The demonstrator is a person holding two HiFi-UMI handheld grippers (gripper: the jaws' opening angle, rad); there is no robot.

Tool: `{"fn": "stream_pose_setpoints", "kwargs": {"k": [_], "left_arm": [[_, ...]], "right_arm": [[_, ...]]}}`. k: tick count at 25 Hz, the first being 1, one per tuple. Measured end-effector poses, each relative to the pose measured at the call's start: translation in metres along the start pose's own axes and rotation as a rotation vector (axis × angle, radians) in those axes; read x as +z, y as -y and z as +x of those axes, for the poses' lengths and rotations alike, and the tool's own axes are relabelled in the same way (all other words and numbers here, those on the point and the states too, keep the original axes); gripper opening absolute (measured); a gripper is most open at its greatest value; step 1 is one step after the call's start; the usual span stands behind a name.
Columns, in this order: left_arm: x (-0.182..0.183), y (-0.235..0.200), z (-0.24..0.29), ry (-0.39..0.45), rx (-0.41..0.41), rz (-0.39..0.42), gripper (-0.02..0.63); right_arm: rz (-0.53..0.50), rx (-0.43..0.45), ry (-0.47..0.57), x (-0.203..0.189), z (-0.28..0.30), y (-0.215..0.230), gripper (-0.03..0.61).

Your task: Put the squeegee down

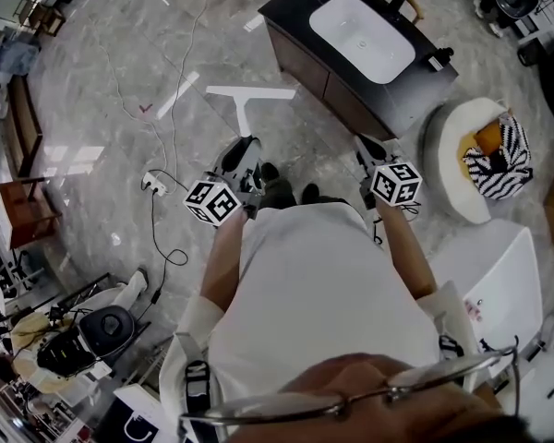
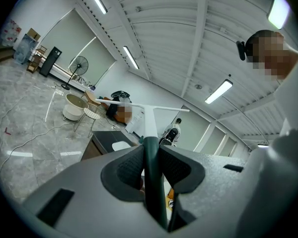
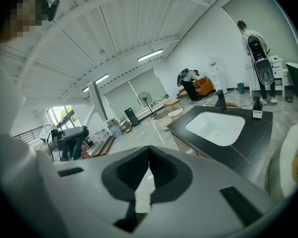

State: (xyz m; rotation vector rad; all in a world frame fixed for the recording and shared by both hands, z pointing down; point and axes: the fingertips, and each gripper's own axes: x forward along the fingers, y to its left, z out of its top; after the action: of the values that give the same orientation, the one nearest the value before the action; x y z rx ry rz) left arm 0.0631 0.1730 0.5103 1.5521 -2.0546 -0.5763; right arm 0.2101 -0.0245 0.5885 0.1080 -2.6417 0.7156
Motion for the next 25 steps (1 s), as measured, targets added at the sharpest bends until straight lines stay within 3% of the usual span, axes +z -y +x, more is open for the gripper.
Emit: {"fn": "stream_pose_setpoints", "kwargs": {"k": [13, 25], "left_arm": [[0.039, -0.047, 0.060, -0.044, -0.060, 0.005, 0.095], [0.101, -0.113, 0.115, -0.100, -0.189, 0.001, 0.095]], "right_arm": [[-0.001, -0.065, 0.007, 0.042, 0.061, 0.015, 0.002], [0.027, -0.176, 0.047, 0.083, 0.135, 0.004, 0.002]]}}
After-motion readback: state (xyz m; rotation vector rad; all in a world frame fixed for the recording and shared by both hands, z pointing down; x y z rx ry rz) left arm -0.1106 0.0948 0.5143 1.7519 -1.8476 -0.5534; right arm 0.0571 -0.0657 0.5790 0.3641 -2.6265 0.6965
